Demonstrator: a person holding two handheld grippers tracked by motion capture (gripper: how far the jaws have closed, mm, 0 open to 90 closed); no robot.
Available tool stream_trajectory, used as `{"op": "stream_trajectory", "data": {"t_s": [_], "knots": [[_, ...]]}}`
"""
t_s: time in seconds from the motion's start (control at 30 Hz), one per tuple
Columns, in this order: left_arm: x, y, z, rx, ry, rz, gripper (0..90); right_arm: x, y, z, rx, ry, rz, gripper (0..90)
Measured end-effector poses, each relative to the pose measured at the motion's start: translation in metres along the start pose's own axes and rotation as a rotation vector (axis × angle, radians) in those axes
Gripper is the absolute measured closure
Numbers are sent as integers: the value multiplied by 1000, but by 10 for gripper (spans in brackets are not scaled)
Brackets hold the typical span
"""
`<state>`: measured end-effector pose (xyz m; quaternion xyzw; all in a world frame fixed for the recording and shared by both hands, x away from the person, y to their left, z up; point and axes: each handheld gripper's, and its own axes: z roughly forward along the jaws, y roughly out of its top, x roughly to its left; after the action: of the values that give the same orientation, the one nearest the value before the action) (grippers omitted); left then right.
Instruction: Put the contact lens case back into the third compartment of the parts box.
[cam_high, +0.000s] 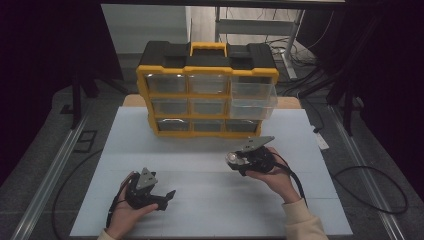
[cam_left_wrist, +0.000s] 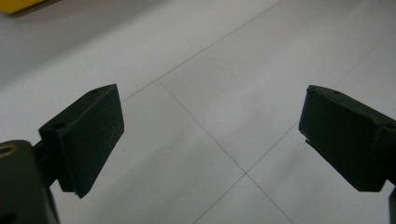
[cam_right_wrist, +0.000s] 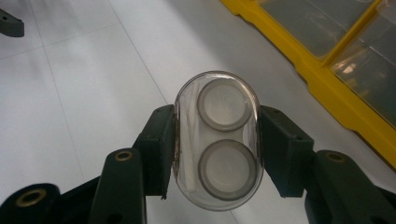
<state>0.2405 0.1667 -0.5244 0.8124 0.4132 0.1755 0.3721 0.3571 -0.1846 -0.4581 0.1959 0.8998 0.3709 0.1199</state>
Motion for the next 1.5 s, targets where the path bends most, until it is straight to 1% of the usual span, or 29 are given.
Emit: {"op": "stream_trajectory", "data": {"t_s": [0.23,0.43,0.53,0.67,0.73,0.8,1.2,1.3,1.5], "knots": [[1,0,0,-3,-1,-3,73,-2,-2,-4,-16,-22,12,489],[0,0,0,-3,-3,-2,74,-5,-6,-14,-55,-50,37,489],[0,0,0,-3,-3,-2,74,-4,-5,-20,-81,-63,48,489],[0,1,0,-4,-2,1,75,-4,-3,-28,-124,-74,50,489],[0,1,0,-4,-2,2,75,-4,-2,-32,-146,-81,62,489],[0,1,0,-3,-2,2,75,-4,-2,-36,-162,-78,68,489],[0,1,0,-6,-1,2,76,-1,4,-53,-222,-104,72,489],[0,1,0,-6,-2,3,76,0,5,-56,-230,-118,68,489],[0,1,0,-4,-1,4,76,1,7,-62,-247,-129,65,489]]}}
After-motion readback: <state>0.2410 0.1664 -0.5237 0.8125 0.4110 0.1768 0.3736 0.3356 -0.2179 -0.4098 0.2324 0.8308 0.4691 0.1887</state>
